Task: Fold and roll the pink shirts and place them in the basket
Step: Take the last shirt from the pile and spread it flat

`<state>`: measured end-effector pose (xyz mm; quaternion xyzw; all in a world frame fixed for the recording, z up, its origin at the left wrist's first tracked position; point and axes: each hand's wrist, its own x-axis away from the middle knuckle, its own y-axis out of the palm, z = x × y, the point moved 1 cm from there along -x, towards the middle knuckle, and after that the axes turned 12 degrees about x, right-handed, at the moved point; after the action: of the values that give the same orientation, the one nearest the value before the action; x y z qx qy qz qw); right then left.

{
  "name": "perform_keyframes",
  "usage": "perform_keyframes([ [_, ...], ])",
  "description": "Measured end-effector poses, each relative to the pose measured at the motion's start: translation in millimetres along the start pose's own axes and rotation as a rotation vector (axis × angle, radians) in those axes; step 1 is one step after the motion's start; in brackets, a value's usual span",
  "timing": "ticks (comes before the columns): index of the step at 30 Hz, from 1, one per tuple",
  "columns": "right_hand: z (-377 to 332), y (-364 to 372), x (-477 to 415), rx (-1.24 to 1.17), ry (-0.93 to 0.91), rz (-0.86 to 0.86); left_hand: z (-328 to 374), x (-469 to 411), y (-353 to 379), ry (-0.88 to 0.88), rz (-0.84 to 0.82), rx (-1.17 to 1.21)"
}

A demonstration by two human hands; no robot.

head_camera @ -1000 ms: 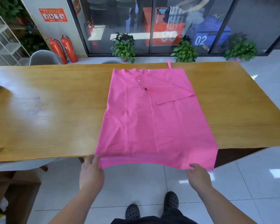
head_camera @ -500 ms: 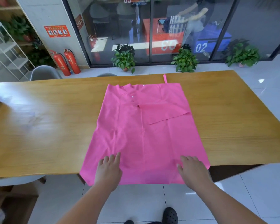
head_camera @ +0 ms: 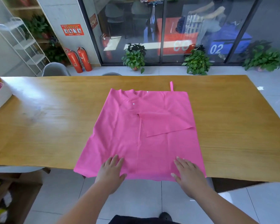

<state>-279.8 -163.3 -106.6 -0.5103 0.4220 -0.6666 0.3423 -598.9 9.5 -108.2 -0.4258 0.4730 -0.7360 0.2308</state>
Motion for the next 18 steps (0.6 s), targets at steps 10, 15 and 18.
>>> perform_keyframes([
  [10,10,16,2,0.007,-0.001,0.017,15,2,3,-0.007,0.031,0.004],
  [15,7,7,-5,0.026,0.021,0.069,16,-13,-1,0.042,0.099,-0.051],
  [18,9,10,-17,0.026,0.006,0.048,14,-27,-3,0.087,0.078,0.018],
])
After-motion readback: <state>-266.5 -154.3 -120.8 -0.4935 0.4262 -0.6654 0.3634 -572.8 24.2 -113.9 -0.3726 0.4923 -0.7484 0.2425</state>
